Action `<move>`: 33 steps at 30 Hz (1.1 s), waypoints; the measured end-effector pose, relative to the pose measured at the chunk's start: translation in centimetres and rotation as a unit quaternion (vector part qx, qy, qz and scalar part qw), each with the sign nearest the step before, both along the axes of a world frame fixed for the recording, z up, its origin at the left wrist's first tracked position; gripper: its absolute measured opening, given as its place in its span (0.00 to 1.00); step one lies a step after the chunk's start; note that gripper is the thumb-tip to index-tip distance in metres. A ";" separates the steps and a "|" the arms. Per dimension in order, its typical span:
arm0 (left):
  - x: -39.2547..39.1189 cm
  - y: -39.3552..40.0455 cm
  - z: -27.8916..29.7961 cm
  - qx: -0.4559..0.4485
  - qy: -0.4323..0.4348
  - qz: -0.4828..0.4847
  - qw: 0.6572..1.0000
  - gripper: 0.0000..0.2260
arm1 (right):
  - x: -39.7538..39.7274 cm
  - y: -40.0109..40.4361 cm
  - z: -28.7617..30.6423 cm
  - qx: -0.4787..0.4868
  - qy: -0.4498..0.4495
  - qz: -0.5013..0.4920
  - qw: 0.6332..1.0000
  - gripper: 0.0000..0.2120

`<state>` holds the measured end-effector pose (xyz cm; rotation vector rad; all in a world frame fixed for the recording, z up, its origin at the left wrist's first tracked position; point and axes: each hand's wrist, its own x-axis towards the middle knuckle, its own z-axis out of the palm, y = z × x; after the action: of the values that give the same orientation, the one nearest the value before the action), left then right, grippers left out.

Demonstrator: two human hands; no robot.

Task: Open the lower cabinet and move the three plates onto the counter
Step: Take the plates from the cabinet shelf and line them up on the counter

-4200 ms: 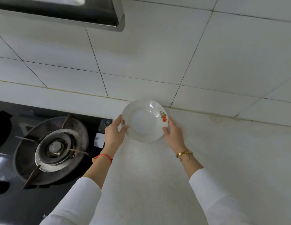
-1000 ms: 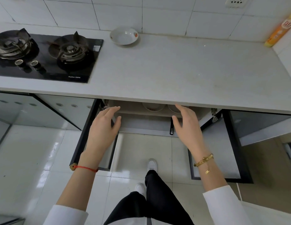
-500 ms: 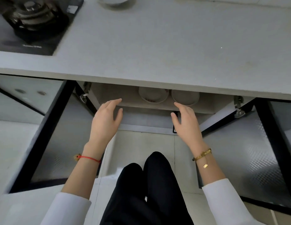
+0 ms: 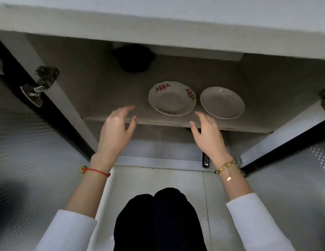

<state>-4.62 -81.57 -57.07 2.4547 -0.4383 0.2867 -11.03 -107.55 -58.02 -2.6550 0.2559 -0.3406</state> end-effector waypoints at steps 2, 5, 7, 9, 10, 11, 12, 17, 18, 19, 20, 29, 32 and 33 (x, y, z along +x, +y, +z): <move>1.0 -0.5 -1.8 -0.002 -0.015 -0.004 1.000 0.16 | 1.1 -0.3 -1.8 0.002 -0.010 -0.008 1.000 0.20; 2.5 -1.1 -3.5 -0.011 -0.029 -0.006 0.999 0.15 | 2.9 -0.7 -3.5 0.008 -0.022 -0.015 1.000 0.20; 3.6 -1.6 -4.0 -0.016 -0.028 -0.002 0.999 0.15 | 4.1 -1.0 -4.0 0.001 -0.036 -0.018 0.999 0.20; 4.7 -2.1 -4.1 -0.017 -0.024 0.003 1.000 0.16 | 5.5 -1.4 -4.2 0.001 -0.055 -0.025 0.998 0.19; 5.2 -2.3 -4.0 -0.018 -0.021 0.006 1.000 0.16 | 6.1 -1.6 -4.2 0.004 -0.057 -0.030 0.998 0.18; 5.9 -2.6 -4.0 -0.021 -0.013 0.010 1.000 0.17 | 6.8 -1.8 -4.2 0.005 -0.055 -0.033 0.998 0.19; 6.6 -3.0 -4.0 -0.023 -0.001 0.013 1.000 0.18 | 7.4 -2.0 -4.3 0.005 -0.048 -0.039 0.998 0.19; 10.9 -5.1 -4.7 -0.034 0.076 0.017 0.996 0.19 | 10.3 -2.7 -5.2 0.018 -0.019 -0.075 0.997 0.19; 11.6 -5.7 -4.9 -0.036 0.091 0.019 0.995 0.20 | 10.7 -2.8 -5.3 0.021 -0.014 -0.082 0.996 0.18; 12.3 -6.2 -5.1 -0.034 0.100 0.019 0.994 0.21 | 11.1 -2.9 -5.4 0.025 -0.010 -0.090 0.996 0.18; 12.8 -6.7 -5.3 -0.027 0.101 0.016 0.994 0.21 | 11.4 -3.0 -5.6 0.027 -0.005 -0.097 0.995 0.18; 15.2 -8.9 -6.6 -0.001 0.128 0.005 0.992 0.16 | 13.0 -3.8 -6.9 0.035 0.030 -0.101 0.994 0.21; 15.3 -8.8 -6.7 0.012 0.125 0.008 0.992 0.15 | 13.1 -3.9 -7.2 0.043 0.030 -0.093 0.994 0.25; 15.3 -8.7 -6.8 0.014 0.125 0.010 0.992 0.14 | 13.2 -3.9 -7.2 0.044 0.029 -0.092 0.994 0.25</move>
<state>10.69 -90.28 -63.84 2.4814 -0.3109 -0.0217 2.13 -111.41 -65.26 -2.5627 0.5250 -0.3041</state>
